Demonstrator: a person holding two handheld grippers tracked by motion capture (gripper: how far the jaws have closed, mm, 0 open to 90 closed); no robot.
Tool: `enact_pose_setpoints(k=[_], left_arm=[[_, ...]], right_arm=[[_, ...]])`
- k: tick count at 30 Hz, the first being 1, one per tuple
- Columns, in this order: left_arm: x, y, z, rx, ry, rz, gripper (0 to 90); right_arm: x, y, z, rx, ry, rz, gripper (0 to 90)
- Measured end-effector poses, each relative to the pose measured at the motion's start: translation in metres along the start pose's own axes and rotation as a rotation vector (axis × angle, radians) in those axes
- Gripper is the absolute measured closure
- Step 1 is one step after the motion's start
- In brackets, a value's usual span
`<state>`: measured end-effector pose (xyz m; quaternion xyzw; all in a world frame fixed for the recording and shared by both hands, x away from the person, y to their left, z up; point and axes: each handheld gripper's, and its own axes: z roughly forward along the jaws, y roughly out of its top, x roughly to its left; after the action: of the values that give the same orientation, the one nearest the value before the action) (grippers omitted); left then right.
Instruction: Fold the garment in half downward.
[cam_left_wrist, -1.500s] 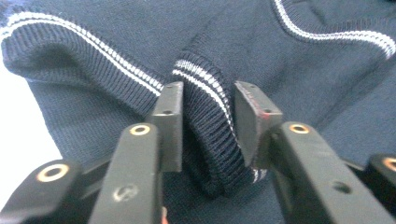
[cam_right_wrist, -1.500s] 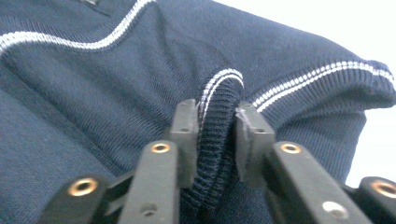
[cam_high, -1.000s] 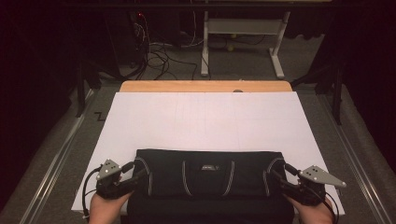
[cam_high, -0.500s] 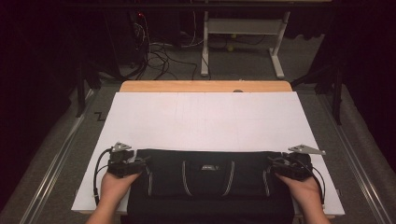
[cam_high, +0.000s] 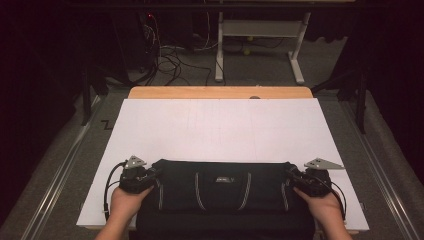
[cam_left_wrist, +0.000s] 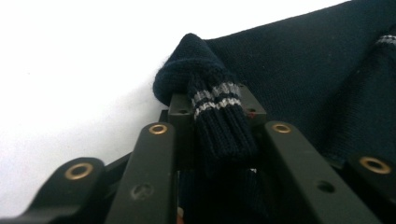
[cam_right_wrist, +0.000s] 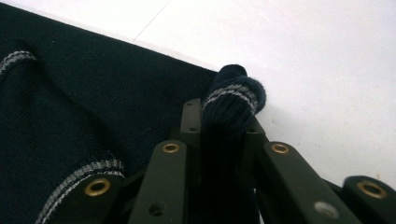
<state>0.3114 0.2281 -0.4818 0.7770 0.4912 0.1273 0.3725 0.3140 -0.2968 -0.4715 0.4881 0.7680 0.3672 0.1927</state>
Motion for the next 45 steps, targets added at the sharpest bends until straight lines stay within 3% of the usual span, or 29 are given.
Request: enact_pose_setpoints(k=[4, 9, 12, 18, 24, 28, 34, 37, 43, 45], left_arm=[[0.0, 0.001, -0.005, -0.055, 0.006, 0.021, 72.0], [-0.001, 0.017, -0.014, -0.122, 0.043, 0.072, 73.1], [0.001, 0.031, -0.013, -0.15, 0.057, 0.058, 73.3], [0.011, 0.065, -0.006, -0.144, 0.098, 0.049, 73.3], [0.018, 0.099, -0.003, -0.155, 0.142, 0.045, 73.3], [0.022, 0.114, -0.001, -0.166, 0.147, 0.021, 73.2], [0.03, 0.118, 0.006, -0.17, 0.136, -0.041, 73.0], [0.028, 0.116, 0.011, -0.158, 0.155, -0.024, 72.9], [0.032, 0.11, 0.025, -0.145, 0.128, -0.078, 71.7], [0.033, 0.108, 0.03, -0.142, 0.136, -0.086, 71.4]], right_arm=[[0.001, -0.001, -0.003, -0.027, -0.019, -0.025, 79.4], [-0.002, 0.006, -0.005, -0.057, -0.052, -0.043, 79.7], [-0.006, 0.016, -0.005, -0.088, -0.075, -0.036, 79.8], [-0.01, 0.047, 0.0, -0.142, -0.124, -0.063, 79.9], [-0.015, 0.076, 0.01, -0.154, -0.165, -0.08, 79.8], [-0.02, 0.09, 0.014, -0.15, -0.177, -0.088, 79.8], [-0.026, 0.109, 0.018, -0.178, -0.205, -0.101, 79.8], [-0.026, 0.116, 0.023, -0.182, -0.215, -0.123, 79.7], [-0.027, 0.112, 0.043, -0.122, -0.217, -0.103, 78.7], [-0.028, 0.109, 0.047, -0.108, -0.225, -0.094, 78.5]])
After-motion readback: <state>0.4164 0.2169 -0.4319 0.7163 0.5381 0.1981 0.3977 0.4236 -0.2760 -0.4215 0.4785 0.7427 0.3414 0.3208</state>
